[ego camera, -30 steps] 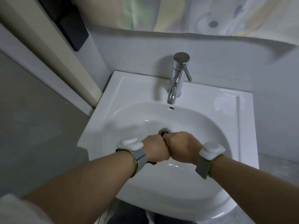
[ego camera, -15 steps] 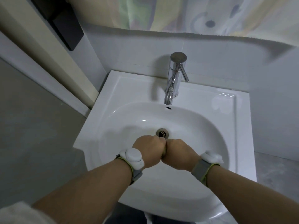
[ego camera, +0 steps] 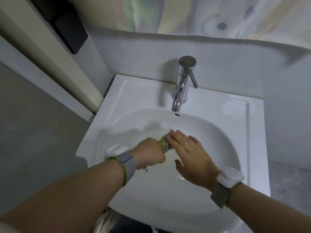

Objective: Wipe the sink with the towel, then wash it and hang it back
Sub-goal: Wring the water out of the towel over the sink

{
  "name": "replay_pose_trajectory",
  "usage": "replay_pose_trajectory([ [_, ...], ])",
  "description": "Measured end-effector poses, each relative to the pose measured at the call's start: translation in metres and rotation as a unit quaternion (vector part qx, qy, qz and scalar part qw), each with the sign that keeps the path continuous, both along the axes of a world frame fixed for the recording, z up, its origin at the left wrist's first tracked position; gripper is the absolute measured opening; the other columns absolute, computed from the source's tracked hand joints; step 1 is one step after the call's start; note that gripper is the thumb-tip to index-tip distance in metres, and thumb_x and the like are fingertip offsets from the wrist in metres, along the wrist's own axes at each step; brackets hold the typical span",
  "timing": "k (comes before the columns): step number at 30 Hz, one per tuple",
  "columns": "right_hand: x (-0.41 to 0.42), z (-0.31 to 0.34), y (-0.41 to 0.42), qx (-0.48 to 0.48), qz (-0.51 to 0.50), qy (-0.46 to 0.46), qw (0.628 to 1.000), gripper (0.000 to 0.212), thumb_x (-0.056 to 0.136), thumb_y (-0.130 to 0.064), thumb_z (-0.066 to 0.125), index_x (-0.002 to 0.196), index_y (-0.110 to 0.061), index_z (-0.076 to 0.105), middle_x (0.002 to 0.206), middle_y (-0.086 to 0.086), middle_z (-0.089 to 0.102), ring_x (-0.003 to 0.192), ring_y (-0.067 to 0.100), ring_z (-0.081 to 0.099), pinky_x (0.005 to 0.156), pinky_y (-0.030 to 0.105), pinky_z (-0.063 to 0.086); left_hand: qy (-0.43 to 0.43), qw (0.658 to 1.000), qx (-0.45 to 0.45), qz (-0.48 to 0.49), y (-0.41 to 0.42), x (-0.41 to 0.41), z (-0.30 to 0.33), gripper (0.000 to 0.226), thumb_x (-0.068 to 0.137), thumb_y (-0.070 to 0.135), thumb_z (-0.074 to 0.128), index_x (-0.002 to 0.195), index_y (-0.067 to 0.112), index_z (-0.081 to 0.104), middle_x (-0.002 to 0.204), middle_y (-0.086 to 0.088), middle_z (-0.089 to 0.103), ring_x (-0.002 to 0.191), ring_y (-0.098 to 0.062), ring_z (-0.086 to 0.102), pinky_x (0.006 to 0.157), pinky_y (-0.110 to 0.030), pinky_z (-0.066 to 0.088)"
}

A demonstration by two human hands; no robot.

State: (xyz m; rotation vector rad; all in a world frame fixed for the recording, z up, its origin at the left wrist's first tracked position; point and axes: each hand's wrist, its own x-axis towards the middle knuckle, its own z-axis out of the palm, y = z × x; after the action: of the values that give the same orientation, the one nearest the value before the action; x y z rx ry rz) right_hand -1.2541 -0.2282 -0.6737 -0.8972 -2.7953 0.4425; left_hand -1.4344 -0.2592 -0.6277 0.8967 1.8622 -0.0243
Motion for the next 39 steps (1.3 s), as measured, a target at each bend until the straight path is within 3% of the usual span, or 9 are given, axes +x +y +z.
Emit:
replay_pose_trajectory([
  [4,0.005,-0.005,0.016,0.114,0.087,0.033,0.989,0.071,0.079,-0.027,0.073,0.141,-0.010,0.042,0.148,0.012,0.046,0.140,0.032,0.039,0.109,0.057,0.034,-0.216,0.961,-0.151,0.081,0.003,0.010,0.028,0.022,0.084,0.008,0.064,0.073,0.016,0.046,0.061,-0.001,0.049,0.045,-0.011,0.037,0.039,-0.015,0.023],
  [7,-0.003,0.001,0.030,0.153,0.087,0.153,0.973,0.036,0.082,-0.023,0.068,0.114,-0.013,0.054,0.105,0.009,0.068,0.094,0.031,0.065,0.081,0.046,0.052,-0.268,0.943,-0.189,0.060,0.004,0.018,0.038,0.022,0.088,0.011,0.059,0.072,0.015,0.045,0.054,0.002,0.048,0.040,-0.007,0.033,0.034,-0.012,0.018],
  [10,-0.009,0.008,0.042,0.129,0.122,0.124,0.976,0.032,0.075,-0.015,0.072,0.104,-0.012,0.060,0.086,0.007,0.066,0.064,0.028,0.060,0.047,0.032,0.048,-0.238,0.951,-0.186,0.065,0.007,0.022,0.039,0.022,0.088,0.011,0.058,0.070,0.014,0.045,0.055,0.001,0.048,0.040,-0.008,0.034,0.034,-0.013,0.019],
  [18,-0.021,0.015,0.038,0.064,0.133,-0.013,0.989,0.025,0.057,-0.013,0.084,0.073,-0.009,0.065,0.060,0.002,0.057,0.033,0.023,0.046,0.038,0.020,0.023,-0.081,0.989,-0.117,-0.029,0.008,0.025,0.029,0.008,0.084,0.014,0.058,0.079,0.008,0.056,0.068,-0.005,0.057,0.046,-0.016,0.040,0.042,-0.018,0.030],
  [23,-0.029,0.012,0.033,0.020,0.075,-0.084,0.993,0.021,0.056,-0.013,0.079,0.069,-0.013,0.063,0.048,-0.001,0.051,0.030,0.023,0.040,0.041,0.020,0.014,0.029,0.981,-0.109,-0.156,0.016,0.023,0.024,0.021,0.088,0.020,0.057,0.072,0.007,0.060,0.060,-0.007,0.053,0.046,-0.020,0.048,0.048,-0.023,0.044],
  [26,-0.033,0.008,0.032,-0.011,0.070,-0.088,0.994,0.021,0.057,-0.009,0.077,0.064,-0.013,0.058,0.044,-0.001,0.047,0.034,0.020,0.027,0.043,0.018,0.008,0.046,0.971,-0.128,-0.199,0.015,0.024,0.022,0.021,0.092,0.022,0.054,0.094,0.005,0.066,0.088,-0.016,0.069,0.076,-0.031,0.070,0.064,-0.030,0.053],
  [32,-0.035,0.011,0.026,-0.054,0.046,-0.164,0.984,0.013,0.087,-0.013,0.050,0.095,-0.012,0.059,0.078,0.005,0.064,0.061,0.023,0.045,0.057,0.029,0.033,0.089,0.962,0.035,-0.255,0.003,0.019,0.004,0.009,0.090,0.018,0.053,0.092,0.013,0.060,0.103,-0.013,0.069,0.084,-0.028,0.066,0.062,-0.029,0.047],
  [35,-0.040,0.012,0.020,-0.105,0.011,-0.191,0.976,0.016,0.089,-0.015,0.048,0.100,-0.014,0.059,0.071,-0.001,0.051,0.066,0.021,0.049,0.059,0.029,0.037,0.108,0.952,0.074,-0.278,0.000,0.013,-0.003,0.016,0.090,0.018,0.054,0.103,0.013,0.062,0.102,-0.009,0.066,0.096,-0.029,0.065,0.069,-0.029,0.045],
  [39,-0.044,0.009,0.014,-0.168,-0.030,-0.221,0.960,0.019,0.089,-0.015,0.047,0.104,-0.018,0.059,0.077,-0.003,0.050,0.074,0.019,0.053,0.064,0.028,0.043,0.140,0.933,0.105,-0.316,-0.005,0.011,-0.010,0.016,0.090,0.021,0.053,0.104,0.016,0.059,0.088,-0.002,0.055,0.084,-0.024,0.060,0.067,-0.029,0.042],
])
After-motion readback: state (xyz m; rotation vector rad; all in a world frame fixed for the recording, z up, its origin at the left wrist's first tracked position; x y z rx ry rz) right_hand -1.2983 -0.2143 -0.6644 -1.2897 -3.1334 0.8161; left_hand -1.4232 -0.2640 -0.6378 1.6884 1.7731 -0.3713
